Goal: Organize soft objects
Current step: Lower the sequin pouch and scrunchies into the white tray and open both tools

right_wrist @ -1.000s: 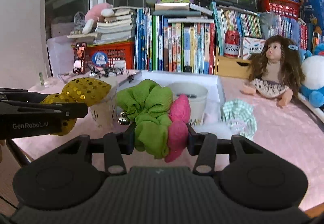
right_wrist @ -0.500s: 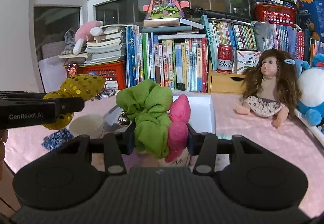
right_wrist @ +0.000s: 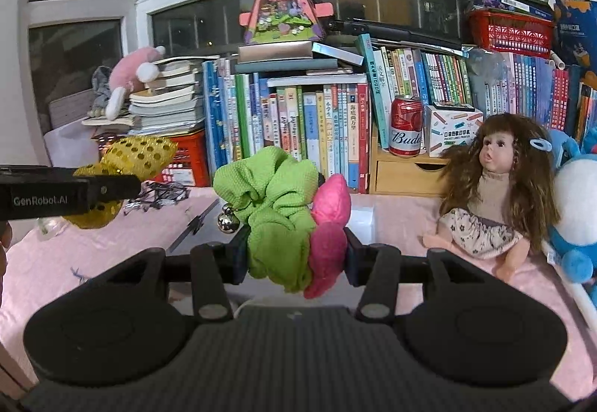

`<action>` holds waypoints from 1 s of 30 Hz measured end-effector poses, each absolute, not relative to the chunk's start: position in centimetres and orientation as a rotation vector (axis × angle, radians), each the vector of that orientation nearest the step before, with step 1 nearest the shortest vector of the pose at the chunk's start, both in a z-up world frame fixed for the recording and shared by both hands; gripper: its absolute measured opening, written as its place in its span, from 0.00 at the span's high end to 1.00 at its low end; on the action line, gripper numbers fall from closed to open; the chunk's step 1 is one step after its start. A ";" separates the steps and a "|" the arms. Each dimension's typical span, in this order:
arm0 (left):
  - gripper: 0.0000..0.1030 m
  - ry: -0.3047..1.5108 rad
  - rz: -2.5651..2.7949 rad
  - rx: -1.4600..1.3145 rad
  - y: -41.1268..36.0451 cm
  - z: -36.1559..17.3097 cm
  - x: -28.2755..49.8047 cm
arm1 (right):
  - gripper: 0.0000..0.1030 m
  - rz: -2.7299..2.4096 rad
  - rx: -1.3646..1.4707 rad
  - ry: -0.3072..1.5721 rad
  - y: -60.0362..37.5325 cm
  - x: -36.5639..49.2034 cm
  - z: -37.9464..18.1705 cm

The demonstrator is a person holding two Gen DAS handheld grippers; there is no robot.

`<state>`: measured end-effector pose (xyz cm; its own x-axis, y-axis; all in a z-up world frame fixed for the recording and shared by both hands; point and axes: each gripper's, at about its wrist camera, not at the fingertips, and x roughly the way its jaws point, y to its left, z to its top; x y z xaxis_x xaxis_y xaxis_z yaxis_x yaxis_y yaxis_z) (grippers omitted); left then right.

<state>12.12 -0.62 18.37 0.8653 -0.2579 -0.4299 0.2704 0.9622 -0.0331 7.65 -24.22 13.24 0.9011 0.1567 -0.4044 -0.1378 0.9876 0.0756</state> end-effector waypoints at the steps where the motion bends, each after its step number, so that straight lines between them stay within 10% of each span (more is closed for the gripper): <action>1: 0.57 0.459 -0.276 0.039 -0.8 18.5 13.0 | 0.49 0.147 0.044 0.431 -24.4 8.5 13.5; 30: 0.57 1.070 -0.161 -0.034 -2.2 7.3 34.8 | 0.47 0.133 0.020 0.963 -23.2 27.8 5.5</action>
<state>34.84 -2.22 7.33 0.4700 -0.1475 -0.8703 0.1146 0.9878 -0.1056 27.81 -23.25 5.52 0.5632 0.1221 -0.8173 -0.1047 0.9916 0.0760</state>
